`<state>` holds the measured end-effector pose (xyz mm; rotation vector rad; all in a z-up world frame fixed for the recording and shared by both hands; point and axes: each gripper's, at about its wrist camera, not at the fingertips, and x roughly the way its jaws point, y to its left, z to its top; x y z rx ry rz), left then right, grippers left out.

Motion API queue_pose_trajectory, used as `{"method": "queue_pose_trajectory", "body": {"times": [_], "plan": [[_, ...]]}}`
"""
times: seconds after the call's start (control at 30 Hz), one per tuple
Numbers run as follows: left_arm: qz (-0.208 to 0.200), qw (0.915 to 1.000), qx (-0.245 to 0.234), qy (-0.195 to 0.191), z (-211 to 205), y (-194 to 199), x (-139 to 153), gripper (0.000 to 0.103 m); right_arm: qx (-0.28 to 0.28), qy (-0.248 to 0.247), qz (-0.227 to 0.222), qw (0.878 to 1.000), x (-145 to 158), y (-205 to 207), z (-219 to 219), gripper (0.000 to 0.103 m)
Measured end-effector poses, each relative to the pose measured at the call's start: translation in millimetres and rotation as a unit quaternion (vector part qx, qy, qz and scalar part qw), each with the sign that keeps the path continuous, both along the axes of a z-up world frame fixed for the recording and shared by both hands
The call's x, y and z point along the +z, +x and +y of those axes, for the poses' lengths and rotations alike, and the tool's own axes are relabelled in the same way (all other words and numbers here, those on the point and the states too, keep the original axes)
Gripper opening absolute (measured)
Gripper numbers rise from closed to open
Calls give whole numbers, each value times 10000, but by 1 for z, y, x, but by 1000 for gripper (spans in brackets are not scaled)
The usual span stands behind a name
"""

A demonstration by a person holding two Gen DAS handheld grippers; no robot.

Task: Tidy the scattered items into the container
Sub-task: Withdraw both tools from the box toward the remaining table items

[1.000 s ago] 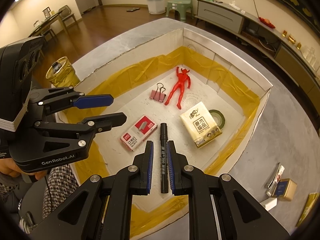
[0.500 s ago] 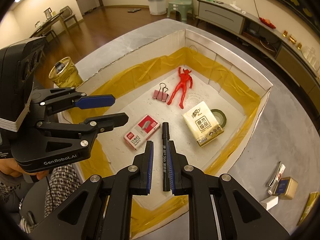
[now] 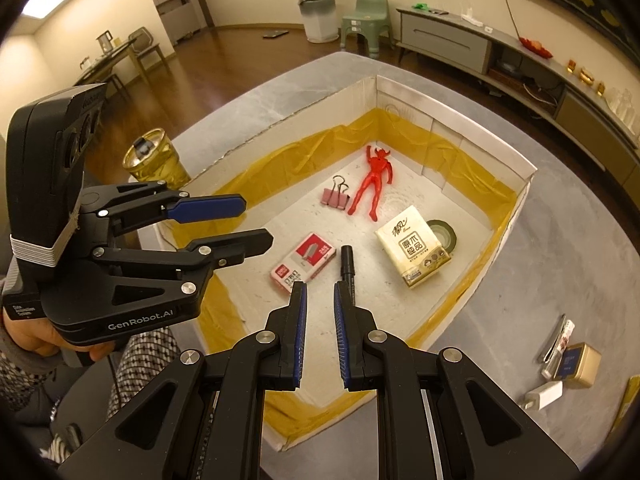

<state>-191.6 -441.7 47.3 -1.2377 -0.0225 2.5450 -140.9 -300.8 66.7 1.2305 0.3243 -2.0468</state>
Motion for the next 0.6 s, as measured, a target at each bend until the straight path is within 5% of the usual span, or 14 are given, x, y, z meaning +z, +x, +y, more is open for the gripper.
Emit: {"method": "queue_pose_trajectory", "body": {"times": [0.6], "plan": [[157, 9998, -87, -104, 19, 27, 25, 40, -97, -523, 113, 9985, 29, 21, 37, 15]]}}
